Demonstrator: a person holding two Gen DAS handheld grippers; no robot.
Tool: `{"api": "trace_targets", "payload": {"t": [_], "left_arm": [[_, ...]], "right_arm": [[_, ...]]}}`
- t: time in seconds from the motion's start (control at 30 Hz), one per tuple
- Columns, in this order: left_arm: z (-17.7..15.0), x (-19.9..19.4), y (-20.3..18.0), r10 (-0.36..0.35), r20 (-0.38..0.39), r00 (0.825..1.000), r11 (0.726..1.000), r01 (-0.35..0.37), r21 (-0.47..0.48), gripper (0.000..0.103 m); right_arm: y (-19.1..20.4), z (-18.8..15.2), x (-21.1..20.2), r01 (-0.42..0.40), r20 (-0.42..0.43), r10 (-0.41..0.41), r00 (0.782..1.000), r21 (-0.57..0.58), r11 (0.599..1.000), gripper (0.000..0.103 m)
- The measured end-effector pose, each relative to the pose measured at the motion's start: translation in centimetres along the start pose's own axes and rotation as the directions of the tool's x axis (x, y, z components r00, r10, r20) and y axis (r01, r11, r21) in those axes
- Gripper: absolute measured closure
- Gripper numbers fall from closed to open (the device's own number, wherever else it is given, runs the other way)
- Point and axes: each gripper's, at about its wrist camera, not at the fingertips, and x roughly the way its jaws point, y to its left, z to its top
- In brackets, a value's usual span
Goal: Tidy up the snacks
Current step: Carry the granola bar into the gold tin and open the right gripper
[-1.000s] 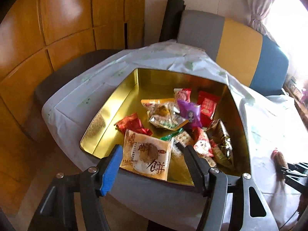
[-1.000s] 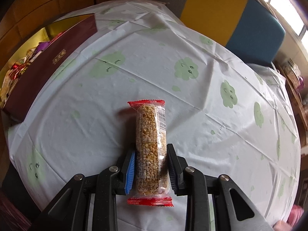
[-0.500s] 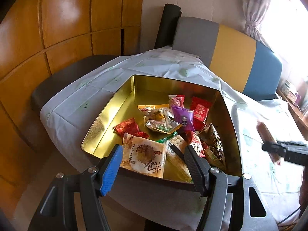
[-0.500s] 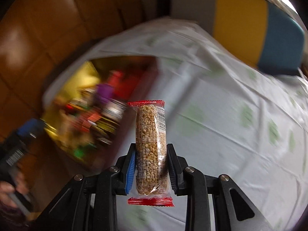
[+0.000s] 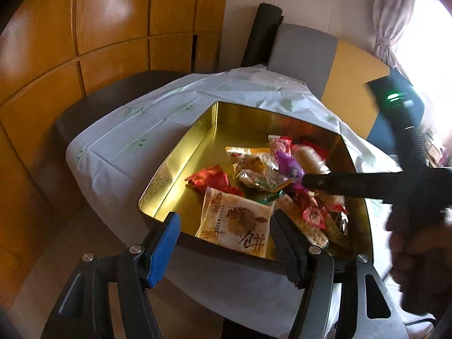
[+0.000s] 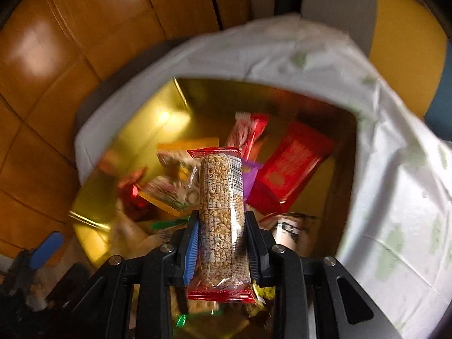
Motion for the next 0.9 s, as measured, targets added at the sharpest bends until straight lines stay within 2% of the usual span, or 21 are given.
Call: {"api": "trace_targets", "payload": {"t": [0.13,0.33,0.37,0.43,0.63,0.73,0.9], "left_arm": [[-0.2,0.5,0.2,0.005,-0.013,1.000,1.000,-0.005,-0.002,0.037],[-0.1,0.8,-0.1,-0.002,-0.015,1.000,1.000,0.002,-0.004,0.037],[-0.1,0.7,-0.2,-0.002,-0.014,1.000,1.000,0.002,-0.002,0.037],[-0.1,0.7,-0.4,-0.004,-0.016,1.000,1.000,0.004,0.002,0.037],[-0.1,0.6,-0.8,-0.002,-0.019,1.000,1.000,0.002,0.013,0.037],[0.0,0.4,-1.0,-0.001,-0.017,1.000,1.000,0.002,0.017,0.037],[0.1,-0.1,-1.5,0.000,-0.005,1.000,1.000,0.000,0.030,0.036]], "right_arm": [[-0.5,-0.2,1.2,-0.011,-0.007,0.011,1.000,0.015,1.000,0.070],[-1.3,-1.3,-1.4,-0.050,0.055,0.050,0.997,0.002,0.999,0.063],[-1.3,-1.7,-1.7,-0.039,0.064,0.039,0.997,-0.005,0.999,0.063],[-1.0,-2.0,-2.2,-0.012,0.090,0.014,0.996,-0.025,1.000,0.075],[-1.0,-1.8,-1.8,-0.005,0.104,0.005,0.995,-0.007,1.000,0.075],[-1.3,-1.3,-1.2,0.039,0.119,-0.037,0.992,-0.013,0.999,0.075],[-1.3,-1.5,-1.3,0.011,0.107,-0.011,0.994,0.002,1.000,0.074]]}}
